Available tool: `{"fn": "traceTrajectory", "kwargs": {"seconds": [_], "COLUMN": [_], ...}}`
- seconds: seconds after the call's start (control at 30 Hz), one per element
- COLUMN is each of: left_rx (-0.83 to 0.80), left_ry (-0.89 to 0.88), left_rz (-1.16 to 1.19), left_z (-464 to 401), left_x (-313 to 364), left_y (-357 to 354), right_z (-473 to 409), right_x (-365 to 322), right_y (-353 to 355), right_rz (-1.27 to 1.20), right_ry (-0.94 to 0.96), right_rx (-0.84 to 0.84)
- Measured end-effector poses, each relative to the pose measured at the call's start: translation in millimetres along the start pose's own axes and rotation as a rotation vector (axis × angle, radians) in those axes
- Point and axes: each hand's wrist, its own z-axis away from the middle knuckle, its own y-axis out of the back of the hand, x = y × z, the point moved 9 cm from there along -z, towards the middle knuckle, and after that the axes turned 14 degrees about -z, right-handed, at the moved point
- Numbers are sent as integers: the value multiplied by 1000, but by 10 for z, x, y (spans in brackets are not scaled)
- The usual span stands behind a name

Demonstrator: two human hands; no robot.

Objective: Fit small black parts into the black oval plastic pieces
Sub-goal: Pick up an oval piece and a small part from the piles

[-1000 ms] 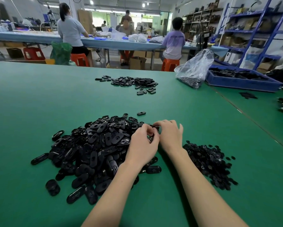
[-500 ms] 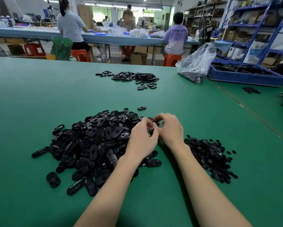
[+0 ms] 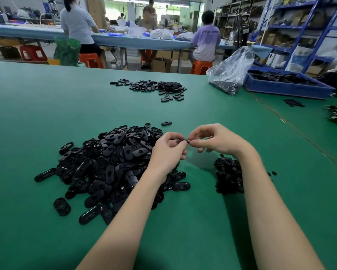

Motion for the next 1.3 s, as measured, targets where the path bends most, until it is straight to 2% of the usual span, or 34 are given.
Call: {"fn": "traceTrajectory", "kwargs": {"seconds": [0.17,0.43,0.6,0.9,1.3], "left_rx": [15,1,-5,-3,17], "left_ry": [-14,-48,-59,-72,-83], "left_rz": [-35,-93,-104,-61,-88], "left_z": [9,33,38,40,38], "left_x": [-12,-12,-2,-38,-47], "left_y": [-2,-20,-23,2,21], "right_z": [95,220,229,220,229], "right_x": [266,488,538,536,514], "right_y": [350,422,386,389,439], "right_rz": [415,440,400,512,537], "right_ry": [-260,-434,-446,-463,-478], "right_rx": [65,63,66,108,141]}}
